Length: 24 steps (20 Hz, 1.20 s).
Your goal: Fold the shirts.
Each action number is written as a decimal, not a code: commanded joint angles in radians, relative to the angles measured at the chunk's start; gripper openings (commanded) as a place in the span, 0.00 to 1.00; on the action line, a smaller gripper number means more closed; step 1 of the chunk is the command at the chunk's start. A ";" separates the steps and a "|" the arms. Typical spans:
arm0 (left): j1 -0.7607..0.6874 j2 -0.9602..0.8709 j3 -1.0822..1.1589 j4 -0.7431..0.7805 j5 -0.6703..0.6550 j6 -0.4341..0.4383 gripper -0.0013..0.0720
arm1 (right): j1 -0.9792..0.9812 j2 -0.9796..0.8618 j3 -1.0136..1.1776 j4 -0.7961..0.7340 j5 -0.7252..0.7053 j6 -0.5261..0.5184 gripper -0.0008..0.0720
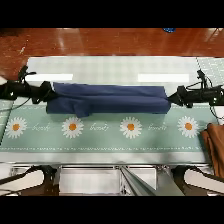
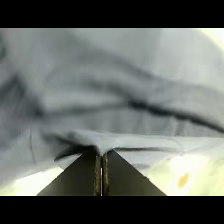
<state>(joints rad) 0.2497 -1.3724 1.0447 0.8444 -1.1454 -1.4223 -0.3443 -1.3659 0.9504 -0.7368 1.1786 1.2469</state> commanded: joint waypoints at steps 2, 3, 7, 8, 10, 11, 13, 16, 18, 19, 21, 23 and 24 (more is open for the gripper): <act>-0.065 -0.272 0.289 -0.029 -0.071 -0.047 0.04 | 0.038 -0.164 0.163 0.025 -0.044 -0.003 0.05; -0.070 -0.323 0.344 -0.029 -0.087 -0.065 0.04 | 0.044 -0.194 0.193 0.025 -0.052 -0.001 0.05; -0.071 -0.437 0.478 -0.029 -0.094 -0.094 0.04 | 0.049 -0.298 0.291 0.024 -0.064 0.017 0.05; -0.071 -0.453 0.488 -0.029 -0.094 -0.093 0.04 | 0.048 -0.317 0.309 0.024 -0.068 0.018 0.05; -0.075 -0.481 0.489 -0.029 -0.099 -0.090 0.04 | 0.049 -0.347 0.323 0.026 -0.085 0.027 0.06; -0.080 -0.491 0.489 -0.029 -0.103 -0.091 0.18 | 0.049 -0.357 0.323 0.025 -0.102 0.044 0.27; -0.076 -0.491 0.498 -0.028 -0.134 -0.089 0.71 | 0.039 -0.356 0.331 0.019 -0.098 0.045 0.57; -0.004 -0.470 0.578 0.025 -0.281 -0.078 0.71 | -0.049 -0.307 0.358 -0.014 -0.011 0.046 0.57; 0.060 -0.384 0.587 0.054 -0.284 -0.112 0.71 | -0.125 -0.253 0.358 -0.096 0.021 0.061 0.57; 0.077 -0.329 0.585 0.073 -0.255 -0.100 0.71 | -0.149 -0.229 0.352 -0.156 0.027 0.084 0.57; 0.075 -0.198 0.566 0.122 -0.150 -0.080 0.71 | -0.166 -0.207 0.304 -0.201 0.017 0.100 0.57; 0.030 -0.030 0.459 0.136 0.005 -0.049 0.71 | -0.153 -0.208 0.217 -0.169 -0.041 0.098 0.57; -0.002 0.052 0.386 0.122 0.066 -0.054 0.71 | -0.140 -0.209 0.171 -0.132 -0.092 0.084 0.57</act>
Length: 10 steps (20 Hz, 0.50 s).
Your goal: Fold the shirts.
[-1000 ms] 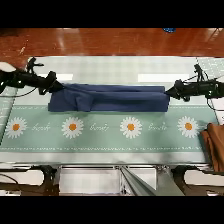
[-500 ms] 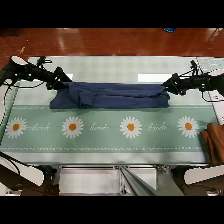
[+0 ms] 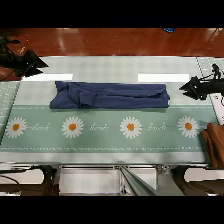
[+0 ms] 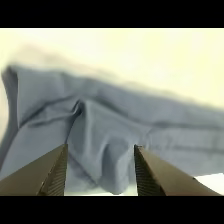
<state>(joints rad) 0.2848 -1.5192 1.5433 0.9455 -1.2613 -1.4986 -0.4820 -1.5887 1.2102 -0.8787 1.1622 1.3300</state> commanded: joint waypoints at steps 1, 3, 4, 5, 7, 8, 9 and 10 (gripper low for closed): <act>-0.076 0.280 -0.190 -0.015 0.230 0.021 0.71 | 0.011 0.008 -0.120 0.061 -0.115 -0.027 0.57; -0.158 0.393 -0.302 -0.021 0.306 0.024 0.71 | 0.040 -0.029 -0.130 0.171 -0.136 -0.095 0.57; -0.194 0.423 -0.335 -0.021 0.318 0.025 0.71 | 0.056 -0.051 -0.129 0.214 -0.143 -0.111 0.57; -0.229 0.437 -0.357 -0.021 0.314 0.025 0.71 | 0.075 -0.075 -0.127 0.242 -0.142 -0.122 0.57; -0.288 0.430 -0.377 -0.021 0.306 0.025 0.71 | 0.124 -0.115 -0.127 0.256 -0.142 -0.130 0.57; -0.314 0.419 -0.380 -0.021 0.310 0.025 0.71 | 0.149 -0.134 -0.127 0.256 -0.139 -0.130 0.57; -0.337 0.404 -0.380 -0.021 0.312 0.025 0.71 | 0.174 -0.146 -0.127 0.257 -0.136 -0.131 0.57; -0.359 0.383 -0.380 -0.021 0.312 0.025 0.71 | 0.201 -0.150 -0.127 0.256 -0.135 -0.135 0.57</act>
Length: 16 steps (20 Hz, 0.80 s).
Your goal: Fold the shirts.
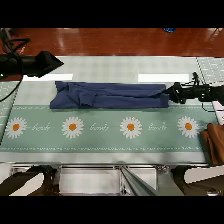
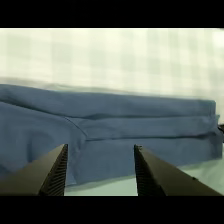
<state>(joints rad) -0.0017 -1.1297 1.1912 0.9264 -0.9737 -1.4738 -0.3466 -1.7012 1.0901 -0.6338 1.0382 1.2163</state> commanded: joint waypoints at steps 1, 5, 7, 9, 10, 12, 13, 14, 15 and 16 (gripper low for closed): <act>-0.091 -0.030 -0.028 -0.002 0.025 0.001 0.71 | 0.088 -0.036 -0.005 0.012 -0.013 -0.026 0.55; -0.154 -0.144 -0.028 -0.002 0.022 0.001 0.34 | 0.120 -0.009 0.026 0.011 0.011 -0.029 0.04; -0.175 -0.188 -0.028 -0.003 0.020 0.016 0.04 | 0.104 0.053 0.026 -0.041 0.056 -0.015 0.04; -0.209 -0.219 -0.028 -0.003 0.024 0.031 0.04 | 0.088 0.164 0.006 -0.145 0.112 0.011 0.04; -0.235 -0.237 -0.027 -0.003 0.030 0.031 0.04 | 0.079 0.236 -0.019 -0.189 0.123 0.026 0.04; -0.298 -0.277 -0.027 -0.003 0.076 0.029 0.04 | 0.067 0.414 -0.097 -0.227 0.145 0.028 0.04; -0.337 -0.307 -0.024 -0.007 0.111 0.018 0.04 | 0.065 0.512 -0.142 -0.238 0.154 0.029 0.04; -0.380 -0.349 -0.003 -0.008 0.124 0.018 0.04 | 0.065 0.605 -0.184 -0.237 0.164 0.040 0.04; -0.419 -0.396 0.030 -0.013 0.118 0.016 0.04 | 0.065 0.695 -0.223 -0.237 0.174 0.057 0.04; -0.461 -0.447 0.074 -0.019 0.101 0.011 0.04 | 0.065 0.788 -0.260 -0.231 0.187 0.085 0.04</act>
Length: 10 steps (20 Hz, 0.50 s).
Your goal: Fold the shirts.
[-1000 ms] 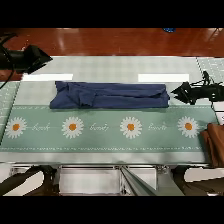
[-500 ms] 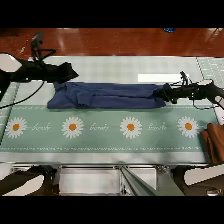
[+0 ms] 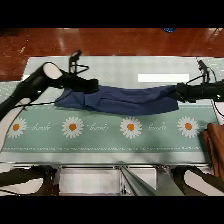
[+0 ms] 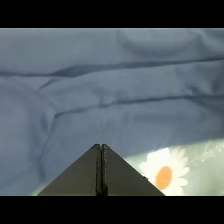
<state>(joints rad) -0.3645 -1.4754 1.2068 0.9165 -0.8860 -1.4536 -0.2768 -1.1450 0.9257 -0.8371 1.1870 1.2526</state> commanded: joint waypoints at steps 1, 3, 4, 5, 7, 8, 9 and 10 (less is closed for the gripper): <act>-0.146 -0.159 0.116 -0.021 -0.006 -0.010 0.04 | -0.005 0.312 -0.125 -0.024 0.050 0.081 0.04; -0.243 -0.264 0.237 -0.031 -0.024 -0.033 0.04 | 0.000 0.462 -0.161 -0.024 0.075 0.150 0.04; -0.294 -0.313 0.293 -0.031 -0.024 -0.058 0.04 | 0.000 0.517 -0.166 -0.008 0.081 0.177 0.04; -0.340 -0.355 0.338 -0.032 -0.031 -0.068 0.04 | 0.000 0.565 -0.166 0.004 0.082 0.192 0.04; -0.430 -0.431 0.418 -0.039 -0.053 -0.090 0.04 | 0.000 0.631 -0.167 0.042 0.091 0.220 0.04; -0.473 -0.462 0.451 -0.045 -0.063 -0.089 0.04 | 0.000 0.649 -0.166 0.055 0.097 0.227 0.04; -0.508 -0.485 0.476 -0.053 -0.071 -0.090 0.04 | 0.000 0.658 -0.167 0.065 0.100 0.236 0.05; -0.536 -0.501 0.494 -0.070 -0.076 -0.089 0.04 | 0.000 0.658 -0.166 0.072 0.101 0.238 0.04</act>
<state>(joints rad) -0.7963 -1.8961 1.6150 0.8726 -0.9356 -1.5269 -0.2775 -0.5503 0.7666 -0.8021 1.2743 1.4517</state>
